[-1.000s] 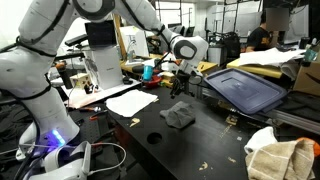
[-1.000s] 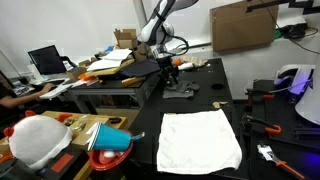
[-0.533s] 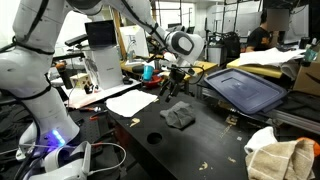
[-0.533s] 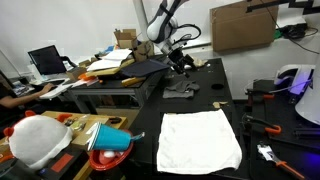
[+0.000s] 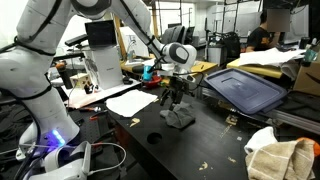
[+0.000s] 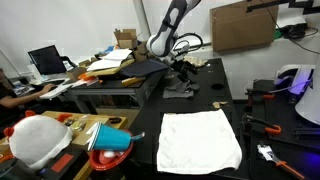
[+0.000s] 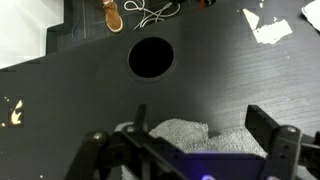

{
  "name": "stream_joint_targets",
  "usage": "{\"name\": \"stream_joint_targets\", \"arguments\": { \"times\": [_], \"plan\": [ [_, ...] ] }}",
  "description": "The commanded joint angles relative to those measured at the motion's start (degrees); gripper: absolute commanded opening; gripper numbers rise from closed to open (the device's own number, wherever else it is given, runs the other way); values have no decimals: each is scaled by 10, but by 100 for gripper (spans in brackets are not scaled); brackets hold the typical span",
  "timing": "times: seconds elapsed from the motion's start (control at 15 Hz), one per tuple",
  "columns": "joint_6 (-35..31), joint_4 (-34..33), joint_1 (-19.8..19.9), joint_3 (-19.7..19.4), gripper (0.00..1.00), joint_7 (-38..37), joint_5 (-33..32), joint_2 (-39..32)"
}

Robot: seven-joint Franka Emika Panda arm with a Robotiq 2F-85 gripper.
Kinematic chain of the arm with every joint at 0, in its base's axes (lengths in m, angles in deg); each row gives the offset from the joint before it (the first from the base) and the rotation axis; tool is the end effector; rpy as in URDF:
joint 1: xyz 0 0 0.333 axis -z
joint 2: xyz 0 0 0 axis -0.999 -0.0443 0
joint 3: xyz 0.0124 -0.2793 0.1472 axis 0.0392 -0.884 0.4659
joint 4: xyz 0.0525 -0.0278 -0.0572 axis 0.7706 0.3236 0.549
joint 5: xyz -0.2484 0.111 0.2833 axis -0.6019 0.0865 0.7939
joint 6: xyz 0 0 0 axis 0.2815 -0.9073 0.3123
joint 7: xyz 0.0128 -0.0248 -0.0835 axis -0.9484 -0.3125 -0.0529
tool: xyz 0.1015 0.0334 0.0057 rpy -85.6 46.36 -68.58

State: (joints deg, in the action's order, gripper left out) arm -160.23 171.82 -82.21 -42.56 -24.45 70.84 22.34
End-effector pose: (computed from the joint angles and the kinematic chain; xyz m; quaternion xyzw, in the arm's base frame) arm 0.5839 -0.1165 0.1612 0.9402 -0.0122 -0.3251 0.1006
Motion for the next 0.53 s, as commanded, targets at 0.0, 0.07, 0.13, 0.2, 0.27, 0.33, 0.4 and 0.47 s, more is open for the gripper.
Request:
{"name": "stream_joint_targets", "arguments": {
  "times": [0.0,0.07,0.13,0.2,0.27,0.33,0.4,0.47],
  "plan": [
    [-51,15,-10,-7,100,-3,-21,-1],
    [-63,16,-10,-7,100,-2,-22,-2],
    [-74,17,-10,-7,100,-2,-22,-5],
    [-82,17,-11,-8,100,-2,-22,-8],
    [-91,18,-10,-7,100,-2,-19,-10],
    [-98,20,-10,-7,100,-2,-18,-11],
    [-105,23,-8,-5,75,0,-14,-10],
    [-112,27,-8,-5,72,1,-12,-9]
  ]
}}
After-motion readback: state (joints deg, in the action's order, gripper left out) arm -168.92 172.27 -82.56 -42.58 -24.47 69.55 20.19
